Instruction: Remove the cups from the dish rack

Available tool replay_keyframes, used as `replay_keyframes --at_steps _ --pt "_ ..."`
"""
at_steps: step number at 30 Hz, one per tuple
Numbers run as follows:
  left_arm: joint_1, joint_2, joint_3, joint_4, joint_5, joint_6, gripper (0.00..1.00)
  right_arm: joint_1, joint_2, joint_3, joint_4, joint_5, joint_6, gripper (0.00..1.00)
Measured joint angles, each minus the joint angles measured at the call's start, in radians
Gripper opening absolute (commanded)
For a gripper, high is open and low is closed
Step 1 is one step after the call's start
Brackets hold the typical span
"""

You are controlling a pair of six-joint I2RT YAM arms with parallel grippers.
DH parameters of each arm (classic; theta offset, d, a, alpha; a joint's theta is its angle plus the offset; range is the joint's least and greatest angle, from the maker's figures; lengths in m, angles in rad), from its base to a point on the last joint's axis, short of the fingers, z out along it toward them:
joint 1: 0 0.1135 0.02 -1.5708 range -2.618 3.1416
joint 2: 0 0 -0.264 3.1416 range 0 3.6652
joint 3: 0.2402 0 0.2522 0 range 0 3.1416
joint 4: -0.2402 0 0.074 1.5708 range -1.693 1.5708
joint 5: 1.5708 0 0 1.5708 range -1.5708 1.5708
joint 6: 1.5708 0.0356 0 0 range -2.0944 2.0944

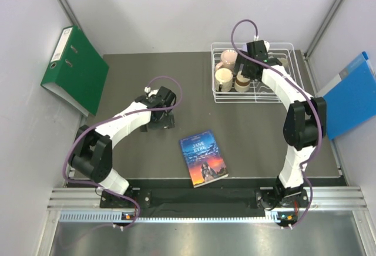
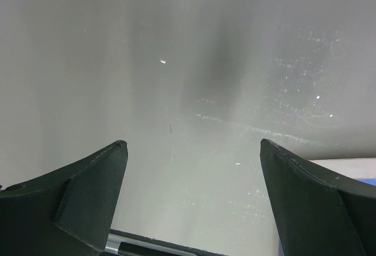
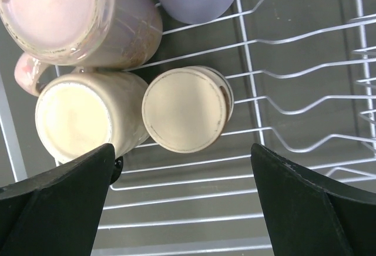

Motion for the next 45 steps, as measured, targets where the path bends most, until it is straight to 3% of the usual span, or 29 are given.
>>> replay_keyframes --at_steps 16,30,33,39,42,43,45 --pt "0.0 0.005 0.019 -0.006 -0.011 0.007 0.99 0.011 0.099 0.043 0.016 0.003 -0.002 0.98" --pt "0.0 0.043 0.028 -0.012 -0.023 0.008 0.99 0.011 0.184 0.09 0.035 0.062 -0.002 0.82" --pt "0.0 0.053 0.034 -0.015 -0.023 0.008 0.99 0.011 0.185 0.09 0.034 0.067 -0.002 0.74" --pt "0.0 0.06 0.039 -0.015 -0.022 0.008 0.99 0.011 0.185 0.087 0.041 0.072 -0.005 0.44" --pt "0.0 0.072 0.04 -0.015 -0.019 0.008 0.99 0.011 0.183 0.08 0.049 0.073 -0.009 0.22" --pt "0.0 0.074 0.04 -0.015 -0.018 0.008 0.99 0.011 0.182 0.079 0.05 0.074 -0.01 0.01" --pt "0.0 0.075 0.04 -0.015 -0.017 0.008 0.99 0.011 0.178 0.072 0.056 0.076 -0.01 0.0"
